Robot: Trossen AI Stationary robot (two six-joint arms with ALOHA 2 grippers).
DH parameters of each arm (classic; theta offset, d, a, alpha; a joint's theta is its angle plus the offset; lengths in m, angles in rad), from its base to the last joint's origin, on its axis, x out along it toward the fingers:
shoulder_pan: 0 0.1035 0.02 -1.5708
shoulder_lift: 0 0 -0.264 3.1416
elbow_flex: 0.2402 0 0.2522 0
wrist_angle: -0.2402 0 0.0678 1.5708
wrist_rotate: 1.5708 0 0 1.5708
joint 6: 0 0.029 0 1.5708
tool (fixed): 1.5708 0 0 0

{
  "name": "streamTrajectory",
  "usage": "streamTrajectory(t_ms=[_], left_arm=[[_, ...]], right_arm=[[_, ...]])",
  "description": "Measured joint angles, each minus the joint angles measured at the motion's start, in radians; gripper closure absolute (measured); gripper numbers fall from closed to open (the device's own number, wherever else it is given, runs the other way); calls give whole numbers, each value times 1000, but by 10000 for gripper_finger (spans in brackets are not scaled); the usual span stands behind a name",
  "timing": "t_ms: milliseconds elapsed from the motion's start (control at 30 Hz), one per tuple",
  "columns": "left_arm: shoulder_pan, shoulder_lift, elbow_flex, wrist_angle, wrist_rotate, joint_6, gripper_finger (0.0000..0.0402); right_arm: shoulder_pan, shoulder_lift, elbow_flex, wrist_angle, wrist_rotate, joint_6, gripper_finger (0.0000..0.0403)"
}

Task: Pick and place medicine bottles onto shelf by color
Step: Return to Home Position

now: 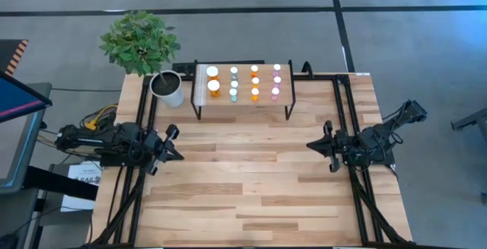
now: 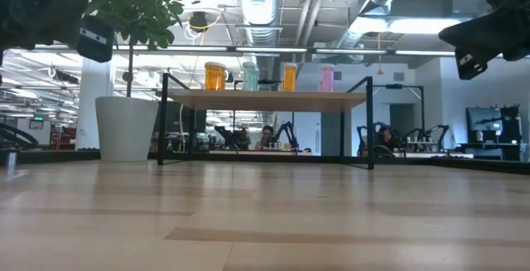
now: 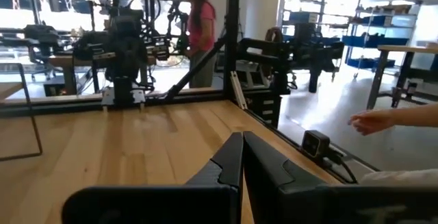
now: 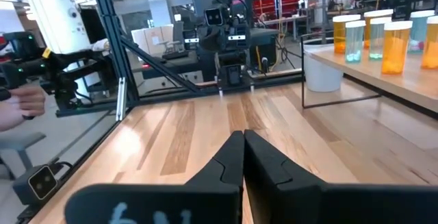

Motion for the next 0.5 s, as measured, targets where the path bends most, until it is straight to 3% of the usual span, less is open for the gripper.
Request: streamTrajectory(t_ms=[167, 500], left_arm=[[0, 0, 0, -2, -21, 10, 401], [0, 1, 0, -45, -300, 18, 401]], right_arm=[[0, 0, 0, -1, 0, 1, 372], [0, 0, 0, -2, 0, 1, 373]])
